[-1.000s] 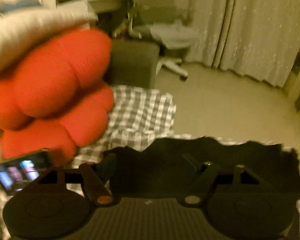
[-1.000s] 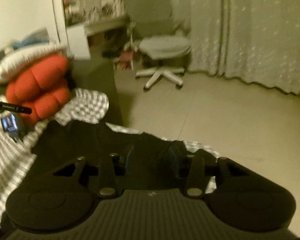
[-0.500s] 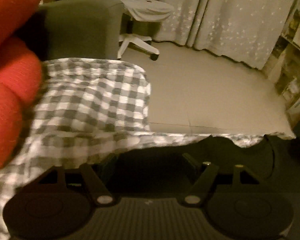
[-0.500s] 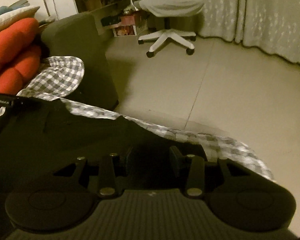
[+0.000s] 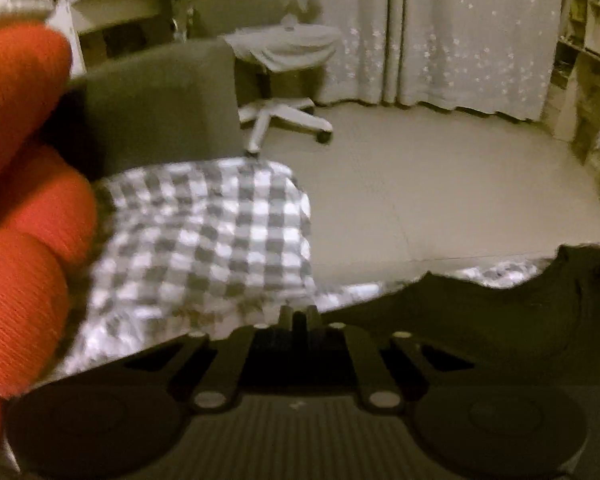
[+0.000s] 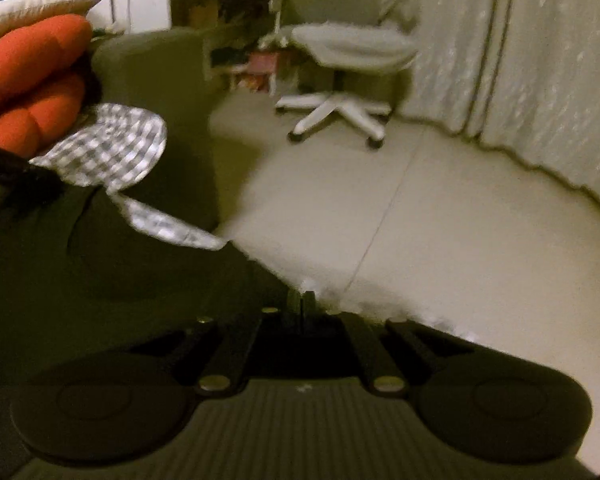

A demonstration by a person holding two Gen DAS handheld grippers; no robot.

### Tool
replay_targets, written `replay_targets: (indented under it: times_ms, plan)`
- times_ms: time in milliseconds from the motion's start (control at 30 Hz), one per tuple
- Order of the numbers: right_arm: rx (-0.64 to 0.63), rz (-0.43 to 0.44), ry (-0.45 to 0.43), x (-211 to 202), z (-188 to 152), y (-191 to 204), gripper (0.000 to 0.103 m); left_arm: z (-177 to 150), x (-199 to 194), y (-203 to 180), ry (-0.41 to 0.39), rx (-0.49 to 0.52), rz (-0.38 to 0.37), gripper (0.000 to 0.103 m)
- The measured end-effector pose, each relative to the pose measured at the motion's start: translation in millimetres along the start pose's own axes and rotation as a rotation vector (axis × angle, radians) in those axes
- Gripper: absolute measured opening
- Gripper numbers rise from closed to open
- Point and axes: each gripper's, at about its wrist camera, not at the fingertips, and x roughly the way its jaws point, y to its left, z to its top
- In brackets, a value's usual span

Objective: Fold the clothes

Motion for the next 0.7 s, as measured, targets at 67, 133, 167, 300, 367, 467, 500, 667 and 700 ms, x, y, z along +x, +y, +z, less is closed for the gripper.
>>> replay_targets:
  times_ms: [67, 133, 167, 300, 367, 467, 500, 667, 700]
  plan:
    - [-0.027, -0.049, -0.028, -3.9, 3.8, 3.2, 0.000, 6.6, -2.4, -0.6, -0.025, -0.007, 0.020, 0.005]
    - [-0.060, -0.104, -0.052, -3.6, 6.1, 6.5, 0.000, 13.1, -4.3, -1.7, -0.046, -0.013, 0.046, 0.005]
    - [-0.073, -0.168, -0.077, -4.0, 8.6, 8.4, 0.000, 16.3, -5.0, -2.4, -0.055, -0.016, 0.062, 0.005]
    - [-0.004, -0.187, -0.108, -1.6, 17.8, -8.7, 0.000, 22.2, -3.5, -6.9, -0.078, 0.000, 0.078, 0.005]
    - [-0.016, -0.093, -0.071, 4.3, 14.8, -9.6, 0.000, 17.9, 1.2, -9.8, -0.072, 0.026, 0.059, 0.005]
    - [-0.033, 0.030, 0.002, 17.3, 5.3, -10.2, 0.009, 8.7, 12.1, -7.5, -0.026, 0.044, 0.039, 0.006]
    - [-0.005, 0.048, 0.008, 19.7, 3.3, -14.2, 0.015, 5.8, 15.0, -5.4, -0.008, 0.039, 0.021, 0.006]
    - [0.087, 0.112, 0.020, 23.3, -2.5, -30.0, 0.068, 5.9, 14.6, 15.3, 0.015, -0.041, -0.111, 0.054]
    - [0.086, 0.113, 0.032, 24.0, -2.8, -28.2, 0.068, 4.3, 13.9, 15.4, 0.005, -0.051, -0.130, 0.058]
